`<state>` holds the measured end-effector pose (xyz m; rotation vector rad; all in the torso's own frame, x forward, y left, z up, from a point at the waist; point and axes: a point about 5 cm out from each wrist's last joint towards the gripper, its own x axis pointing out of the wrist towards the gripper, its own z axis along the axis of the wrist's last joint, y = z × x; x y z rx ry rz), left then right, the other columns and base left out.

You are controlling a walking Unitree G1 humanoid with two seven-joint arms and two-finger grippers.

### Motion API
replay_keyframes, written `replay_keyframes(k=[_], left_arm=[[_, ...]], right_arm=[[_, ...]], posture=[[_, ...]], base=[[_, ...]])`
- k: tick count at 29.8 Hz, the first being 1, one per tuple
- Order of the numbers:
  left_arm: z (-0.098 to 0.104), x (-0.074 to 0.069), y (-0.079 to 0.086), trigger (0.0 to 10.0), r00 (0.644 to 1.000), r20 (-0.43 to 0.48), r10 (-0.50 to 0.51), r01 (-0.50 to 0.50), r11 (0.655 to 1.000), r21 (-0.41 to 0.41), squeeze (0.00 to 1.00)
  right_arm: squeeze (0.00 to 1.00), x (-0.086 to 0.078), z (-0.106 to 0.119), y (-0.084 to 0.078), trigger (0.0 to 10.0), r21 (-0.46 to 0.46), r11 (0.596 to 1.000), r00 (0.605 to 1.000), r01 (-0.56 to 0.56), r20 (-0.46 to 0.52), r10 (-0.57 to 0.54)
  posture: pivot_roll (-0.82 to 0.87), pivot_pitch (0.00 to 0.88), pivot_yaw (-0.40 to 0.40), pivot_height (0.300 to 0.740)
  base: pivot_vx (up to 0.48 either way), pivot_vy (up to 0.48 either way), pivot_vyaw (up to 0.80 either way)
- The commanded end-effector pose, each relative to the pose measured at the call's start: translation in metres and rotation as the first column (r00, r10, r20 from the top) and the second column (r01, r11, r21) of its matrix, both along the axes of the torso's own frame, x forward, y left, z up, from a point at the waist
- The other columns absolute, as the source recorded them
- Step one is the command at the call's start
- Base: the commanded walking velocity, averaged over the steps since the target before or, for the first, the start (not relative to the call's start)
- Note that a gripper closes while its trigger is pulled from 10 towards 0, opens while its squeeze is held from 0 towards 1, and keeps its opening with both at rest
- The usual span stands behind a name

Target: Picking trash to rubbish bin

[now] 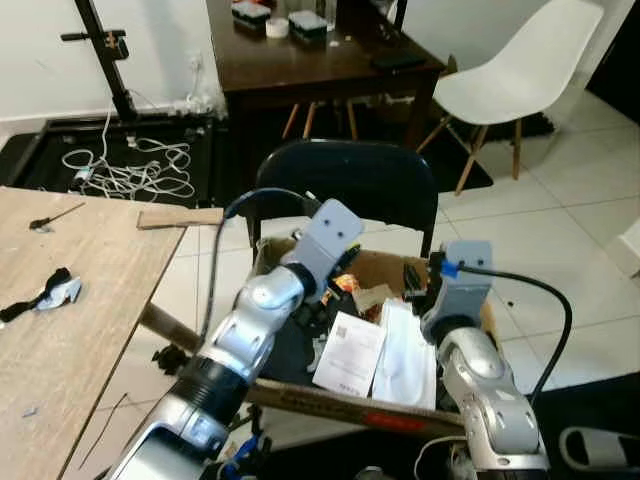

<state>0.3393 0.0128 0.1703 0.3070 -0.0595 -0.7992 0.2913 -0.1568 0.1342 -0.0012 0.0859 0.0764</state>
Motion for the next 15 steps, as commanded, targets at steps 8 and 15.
replay_keyframes(k=[8,15], left_arm=[[-0.006,0.007,-0.007,10.0,0.998,-0.066,-0.008,0.002,0.996,-0.089,0.00],[0.011,0.018,0.008,10.0,0.992,-0.115,0.060,-0.092,0.951,-0.294,0.00]], right_arm=[[0.00,-0.009,-0.015,-0.002,10.0,0.000,1.000,0.998,0.019,-0.066,-0.019],[0.00,-0.002,-0.010,0.002,10.0,-0.008,1.000,0.998,-0.004,-0.056,0.004]], posture=[[0.01,0.196,0.079,0.740],[0.02,0.174,0.063,0.740]], base=[[0.000,0.000,0.00],[0.000,0.000,0.00]])
